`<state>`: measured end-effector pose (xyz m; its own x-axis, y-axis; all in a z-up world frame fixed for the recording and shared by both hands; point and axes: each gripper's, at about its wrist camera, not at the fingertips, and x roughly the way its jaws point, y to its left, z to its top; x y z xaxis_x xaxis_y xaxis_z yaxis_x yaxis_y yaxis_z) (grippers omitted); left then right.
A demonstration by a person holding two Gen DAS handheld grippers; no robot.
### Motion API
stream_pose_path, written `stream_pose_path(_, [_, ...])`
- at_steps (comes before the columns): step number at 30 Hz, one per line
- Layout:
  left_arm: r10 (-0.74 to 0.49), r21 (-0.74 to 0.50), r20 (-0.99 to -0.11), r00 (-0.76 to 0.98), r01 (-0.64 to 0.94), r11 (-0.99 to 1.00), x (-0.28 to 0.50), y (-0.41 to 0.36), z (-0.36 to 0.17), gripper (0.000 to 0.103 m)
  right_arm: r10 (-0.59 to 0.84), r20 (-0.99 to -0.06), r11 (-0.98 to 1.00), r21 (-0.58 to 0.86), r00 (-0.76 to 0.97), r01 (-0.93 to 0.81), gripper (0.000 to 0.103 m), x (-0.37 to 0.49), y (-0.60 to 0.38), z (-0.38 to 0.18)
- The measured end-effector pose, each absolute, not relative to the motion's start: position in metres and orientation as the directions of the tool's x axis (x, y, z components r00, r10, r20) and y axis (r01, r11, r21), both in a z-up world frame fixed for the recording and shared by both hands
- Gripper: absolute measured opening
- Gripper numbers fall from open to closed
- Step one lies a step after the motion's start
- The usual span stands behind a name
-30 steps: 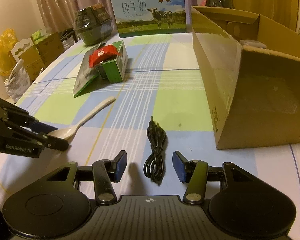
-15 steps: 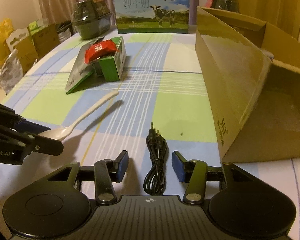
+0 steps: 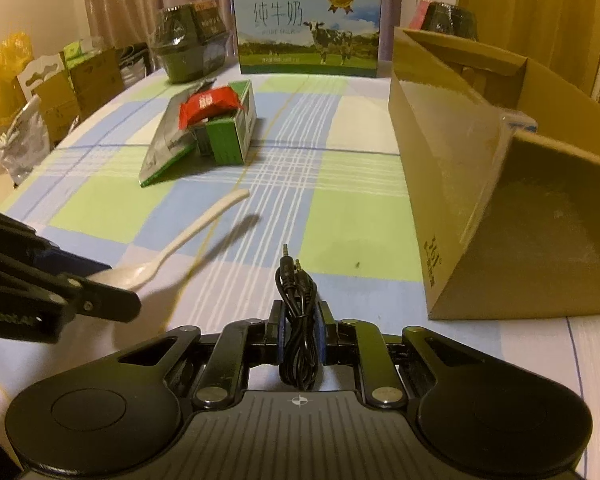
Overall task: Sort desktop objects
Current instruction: 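Lift the spoon and cable off the table with both tools, then carry the spoon and cable over the cardboard box with both tools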
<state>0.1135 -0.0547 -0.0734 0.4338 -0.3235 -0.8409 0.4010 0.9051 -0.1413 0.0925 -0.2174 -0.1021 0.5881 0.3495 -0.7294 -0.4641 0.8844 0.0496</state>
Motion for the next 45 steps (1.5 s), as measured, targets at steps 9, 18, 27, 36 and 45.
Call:
stream_pose_path(9, [-0.322,-0.123,-0.819,0.475,0.403,0.907,0.103,-0.062,-0.05,0.027,0.375,-0.685,0.886,0.068,0.624,-0.458,0.011,0.083,-0.222,-0.069])
stream_pose_path(18, [-0.339,-0.102,-0.771,0.54,0.419,0.902,0.097,-0.078,-0.009,0.028,0.388,-0.614,0.893,0.065,0.687,-0.446,0.011,0.075,-0.235,-0.025])
stream_pose_path(27, [-0.401,-0.112,-0.716,0.571,0.473,0.874,0.102,-0.122,0.029,0.027,0.355,-0.536,0.921,0.061,0.766,-0.384,0.011,0.087,-0.277,0.017])
stream_pose_path(36, [-0.466,-0.115,-0.669,0.579,0.539,0.835,0.122,-0.188,0.06,0.027,0.271,-0.496,0.956,0.035,0.825,-0.293,0.011,0.122,-0.333,0.038])
stream_pose_path(45, [-0.488,-0.126,-0.679,0.549,0.567,0.814,0.155,-0.241,0.053,0.027,0.223,-0.507,0.971,0.044,0.833,-0.234,0.011,0.157,-0.374,0.032])
